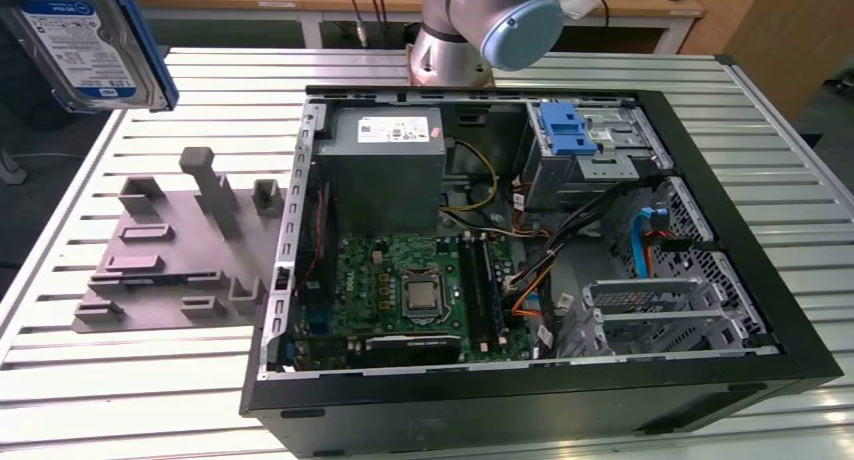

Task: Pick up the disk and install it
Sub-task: 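Pick up the disk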

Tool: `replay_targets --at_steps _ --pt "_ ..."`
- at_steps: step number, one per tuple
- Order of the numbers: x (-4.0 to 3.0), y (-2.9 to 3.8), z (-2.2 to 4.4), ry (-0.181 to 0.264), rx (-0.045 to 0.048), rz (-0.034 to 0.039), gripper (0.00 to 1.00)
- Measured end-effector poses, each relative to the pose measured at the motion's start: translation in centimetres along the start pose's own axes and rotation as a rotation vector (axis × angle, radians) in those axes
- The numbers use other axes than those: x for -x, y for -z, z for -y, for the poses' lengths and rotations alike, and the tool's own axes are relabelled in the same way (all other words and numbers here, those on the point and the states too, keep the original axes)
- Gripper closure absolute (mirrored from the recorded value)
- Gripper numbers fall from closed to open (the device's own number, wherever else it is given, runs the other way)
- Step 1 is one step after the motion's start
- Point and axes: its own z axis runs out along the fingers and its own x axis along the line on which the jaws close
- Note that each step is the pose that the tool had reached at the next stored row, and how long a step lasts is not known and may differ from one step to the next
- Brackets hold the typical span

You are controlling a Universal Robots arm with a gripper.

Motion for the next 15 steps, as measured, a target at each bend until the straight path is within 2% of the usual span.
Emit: replay_targets --at_steps 9,15 --pt "0.00 0.25 0.00 0.000 0.0001 0.0000 0.64" --pt "0.00 0.66 -0.01 0.000 0.0000 0.0000 0.64"
